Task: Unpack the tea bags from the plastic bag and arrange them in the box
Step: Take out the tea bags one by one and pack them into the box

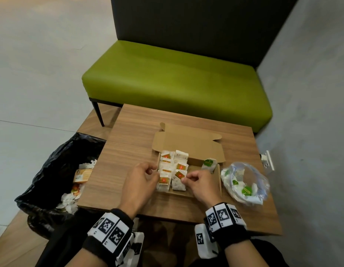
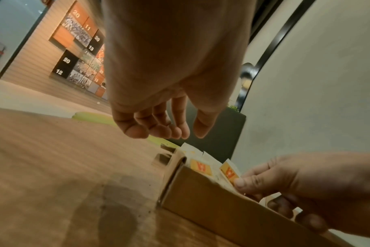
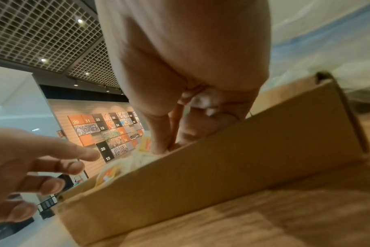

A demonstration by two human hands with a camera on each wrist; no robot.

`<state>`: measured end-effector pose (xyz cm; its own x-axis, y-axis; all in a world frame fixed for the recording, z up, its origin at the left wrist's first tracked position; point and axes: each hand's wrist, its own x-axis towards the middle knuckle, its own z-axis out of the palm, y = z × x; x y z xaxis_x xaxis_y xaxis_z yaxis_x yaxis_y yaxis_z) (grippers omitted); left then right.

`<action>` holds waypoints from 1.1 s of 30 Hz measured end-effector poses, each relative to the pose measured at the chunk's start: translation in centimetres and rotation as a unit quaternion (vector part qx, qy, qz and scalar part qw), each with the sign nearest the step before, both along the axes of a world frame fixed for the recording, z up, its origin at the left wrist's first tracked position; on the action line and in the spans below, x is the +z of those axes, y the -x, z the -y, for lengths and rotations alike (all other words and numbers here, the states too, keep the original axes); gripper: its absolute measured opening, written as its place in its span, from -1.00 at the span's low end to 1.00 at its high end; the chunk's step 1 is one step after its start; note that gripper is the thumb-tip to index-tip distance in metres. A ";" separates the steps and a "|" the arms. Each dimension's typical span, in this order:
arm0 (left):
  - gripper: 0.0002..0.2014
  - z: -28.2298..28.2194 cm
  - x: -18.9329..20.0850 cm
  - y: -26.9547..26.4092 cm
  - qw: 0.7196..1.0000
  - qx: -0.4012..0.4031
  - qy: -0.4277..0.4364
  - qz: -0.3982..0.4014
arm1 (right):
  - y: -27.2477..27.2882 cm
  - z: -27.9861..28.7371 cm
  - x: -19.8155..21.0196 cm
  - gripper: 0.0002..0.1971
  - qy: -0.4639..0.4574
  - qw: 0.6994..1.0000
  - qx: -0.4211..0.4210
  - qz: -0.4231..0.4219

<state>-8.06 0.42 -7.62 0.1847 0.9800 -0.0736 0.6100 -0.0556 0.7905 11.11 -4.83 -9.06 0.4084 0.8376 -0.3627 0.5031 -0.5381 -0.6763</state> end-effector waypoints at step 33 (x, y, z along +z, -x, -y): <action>-0.74 5.3 5.1 -14.9 0.907 -0.355 -0.177 -0.142 | -13.1 8.2 7.1 -0.88 0.052 0.954 -0.157 0.248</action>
<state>6.88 -4.89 -2.54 0.8013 0.5930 0.0791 0.4976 -0.7341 0.4621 24.22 -12.98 -1.94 0.7772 0.6148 -0.1341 0.5495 -0.7670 -0.3312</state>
